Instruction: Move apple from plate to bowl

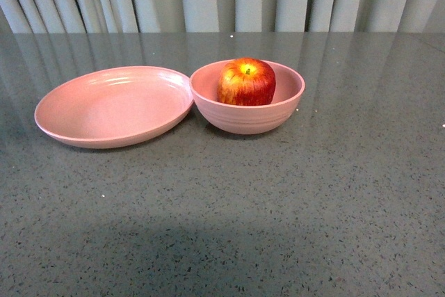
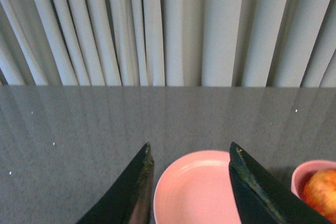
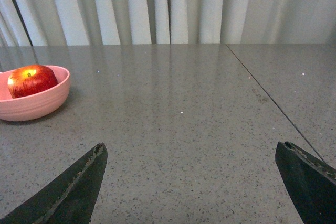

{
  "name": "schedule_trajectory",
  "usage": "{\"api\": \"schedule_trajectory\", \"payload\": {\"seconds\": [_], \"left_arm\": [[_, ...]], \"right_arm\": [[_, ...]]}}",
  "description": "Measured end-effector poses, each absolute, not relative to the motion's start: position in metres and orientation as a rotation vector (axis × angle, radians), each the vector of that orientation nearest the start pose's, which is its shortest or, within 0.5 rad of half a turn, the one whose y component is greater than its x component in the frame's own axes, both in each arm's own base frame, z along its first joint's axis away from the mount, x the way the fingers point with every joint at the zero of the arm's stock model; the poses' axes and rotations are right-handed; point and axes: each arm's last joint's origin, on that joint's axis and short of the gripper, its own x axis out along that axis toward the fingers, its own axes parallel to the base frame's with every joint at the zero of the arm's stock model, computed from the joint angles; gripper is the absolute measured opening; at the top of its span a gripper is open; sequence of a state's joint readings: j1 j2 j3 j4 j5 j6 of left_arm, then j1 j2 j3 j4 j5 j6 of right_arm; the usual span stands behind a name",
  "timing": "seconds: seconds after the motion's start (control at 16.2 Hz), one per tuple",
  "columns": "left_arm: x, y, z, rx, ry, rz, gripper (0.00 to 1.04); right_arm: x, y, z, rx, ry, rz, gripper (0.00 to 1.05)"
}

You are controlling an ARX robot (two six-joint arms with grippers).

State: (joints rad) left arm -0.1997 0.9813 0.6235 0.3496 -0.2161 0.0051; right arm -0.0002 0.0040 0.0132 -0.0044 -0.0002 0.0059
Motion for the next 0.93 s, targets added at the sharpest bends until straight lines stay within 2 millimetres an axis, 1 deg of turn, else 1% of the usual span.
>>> {"api": "schedule_trajectory", "payload": {"seconds": [0.06, 0.19, 0.25, 0.37, 0.43, 0.5, 0.56, 0.62, 0.93], "left_arm": [[0.209, -0.034, 0.281, 0.006, 0.006, 0.008, 0.31], [0.191, -0.026, 0.262, 0.002, -0.020, -0.003, 0.09], [0.183, -0.021, 0.250, 0.000, -0.017, 0.001, 0.01], [0.173, -0.016, 0.228, 0.004, 0.015, 0.008, 0.01], [0.166, -0.013, 0.220, 0.004, 0.013, 0.002, 0.01], [0.160, -0.012, 0.216, 0.003, 0.000, -0.002, 0.01], [0.155, -0.005, 0.210, 0.003, -0.002, -0.015, 0.01], [0.152, 0.000, 0.205, 0.003, 0.004, 0.007, 0.01], [0.132, 0.000, 0.184, 0.001, 0.006, -0.002, 0.01]], "right_arm": [[0.097, 0.000, 0.167, 0.006, -0.004, 0.000, 0.98], [0.097, 0.000, 0.167, 0.006, -0.004, 0.000, 0.98], [0.097, 0.000, 0.167, 0.006, -0.004, 0.000, 0.98], [0.097, 0.000, 0.167, 0.006, -0.004, 0.000, 0.98], [0.097, 0.000, 0.167, 0.006, -0.004, 0.000, 0.98], [0.097, 0.000, 0.167, 0.006, -0.004, 0.000, 0.98], [0.097, 0.000, 0.167, 0.006, -0.004, 0.000, 0.98], [0.097, 0.000, 0.167, 0.006, -0.005, 0.000, 0.98], [0.097, 0.000, 0.167, 0.006, -0.004, 0.000, 0.98]]}}
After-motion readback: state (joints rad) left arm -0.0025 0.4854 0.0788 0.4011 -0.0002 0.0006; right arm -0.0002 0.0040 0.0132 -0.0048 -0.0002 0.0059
